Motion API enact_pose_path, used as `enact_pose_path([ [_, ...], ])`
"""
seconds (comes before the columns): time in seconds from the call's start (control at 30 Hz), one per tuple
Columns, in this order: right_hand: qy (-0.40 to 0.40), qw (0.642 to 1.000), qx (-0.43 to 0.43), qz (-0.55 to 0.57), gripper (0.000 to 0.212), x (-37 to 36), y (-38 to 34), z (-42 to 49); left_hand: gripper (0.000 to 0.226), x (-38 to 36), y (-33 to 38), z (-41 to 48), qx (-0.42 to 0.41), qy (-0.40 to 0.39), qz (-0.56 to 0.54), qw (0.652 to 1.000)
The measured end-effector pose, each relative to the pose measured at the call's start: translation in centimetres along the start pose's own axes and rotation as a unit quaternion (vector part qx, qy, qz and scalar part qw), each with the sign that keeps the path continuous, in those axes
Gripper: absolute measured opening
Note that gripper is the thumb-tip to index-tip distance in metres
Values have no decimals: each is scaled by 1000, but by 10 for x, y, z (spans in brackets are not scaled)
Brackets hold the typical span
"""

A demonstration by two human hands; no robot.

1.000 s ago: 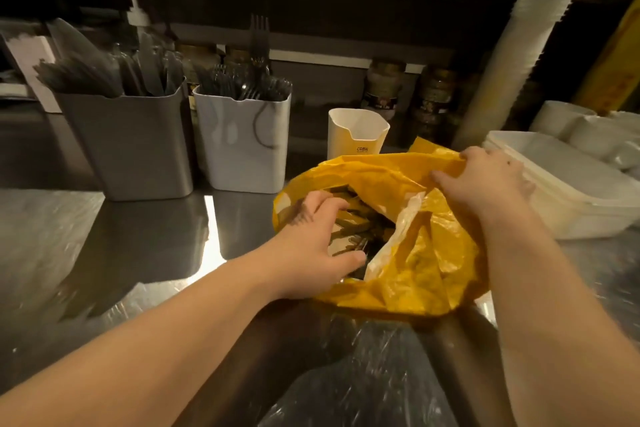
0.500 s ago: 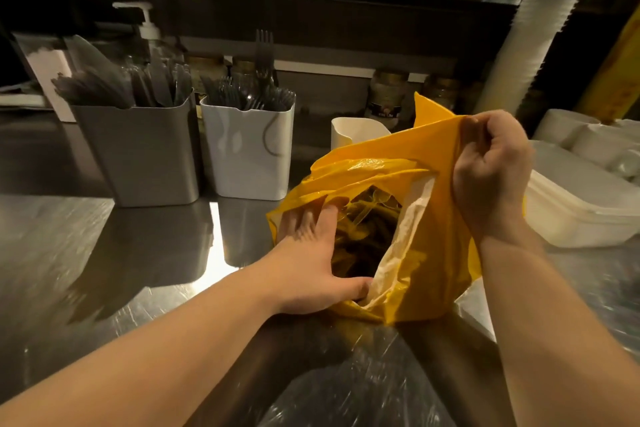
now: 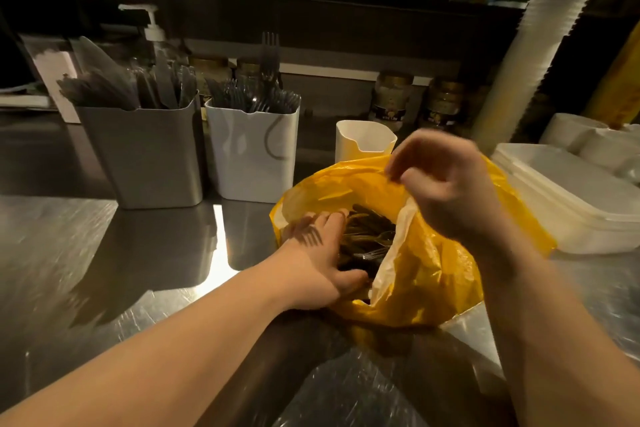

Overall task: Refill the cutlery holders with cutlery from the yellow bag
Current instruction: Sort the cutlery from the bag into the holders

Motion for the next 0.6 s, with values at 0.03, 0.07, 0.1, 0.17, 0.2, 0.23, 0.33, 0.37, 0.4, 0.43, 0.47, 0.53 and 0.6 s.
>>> enact_pose_path([
  [0.03, -91, 996, -4, 6, 16, -9, -7, -1, 88, 1, 0, 1, -9, 15, 18, 1000],
  [0.07, -162, 986, -13, -31, 20, -18, -8, -2, 82, 2, 0, 1, -11, 21, 33, 999],
  [0.1, -201, 976, -24, -81, 23, -24, -6, -1, 75, 3, 0, 2, -5, 21, 41, 999],
  [0.17, -235, 961, -56, -138, 30, -27, 3, 0, 65, 4, 0, 2, 8, 1, 53, 999],
  [0.2, -268, 949, -78, -148, 38, -26, 10, 1, 59, 4, 0, 3, 1, 3, 62, 998],
  [0.23, -315, 931, -98, -156, 49, -25, 16, 0, 51, 5, -1, 4, -11, 12, 72, 997],
  [0.33, -413, 879, -128, -199, 76, -20, 23, -5, 35, 9, -3, 5, -39, 14, 87, 995],
  [0.37, -416, 879, -122, -198, 75, -18, 21, -4, 32, 10, -4, 5, -47, 13, 92, 995],
  [0.4, -415, 884, -115, -181, 69, -16, 19, -3, 31, 11, -5, 5, -54, 14, 96, 994],
  [0.43, -414, 891, -111, -150, 62, -13, 18, -3, 31, 12, -7, 4, -61, 18, 101, 993],
  [0.47, -417, 894, -113, -120, 58, -10, 18, -3, 33, 14, -8, 4, -64, 22, 106, 992],
  [0.53, -429, 890, -118, -99, 59, -9, 16, -3, 44, 15, -11, 3, -61, 28, 96, 993],
  [0.6, -417, 892, -103, -142, 60, -17, 15, -3, 55, 15, -15, 3, -54, 38, 47, 997],
])
Point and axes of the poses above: each hand's wrist, its own z-axis towards the middle knuckle, its own x-axis out of the back of the hand, y = z × x, the point moved 1 cm from there along z, towards the middle knuckle, and after that the axes turned 8 degrees about -z, right-handed, at the moved point
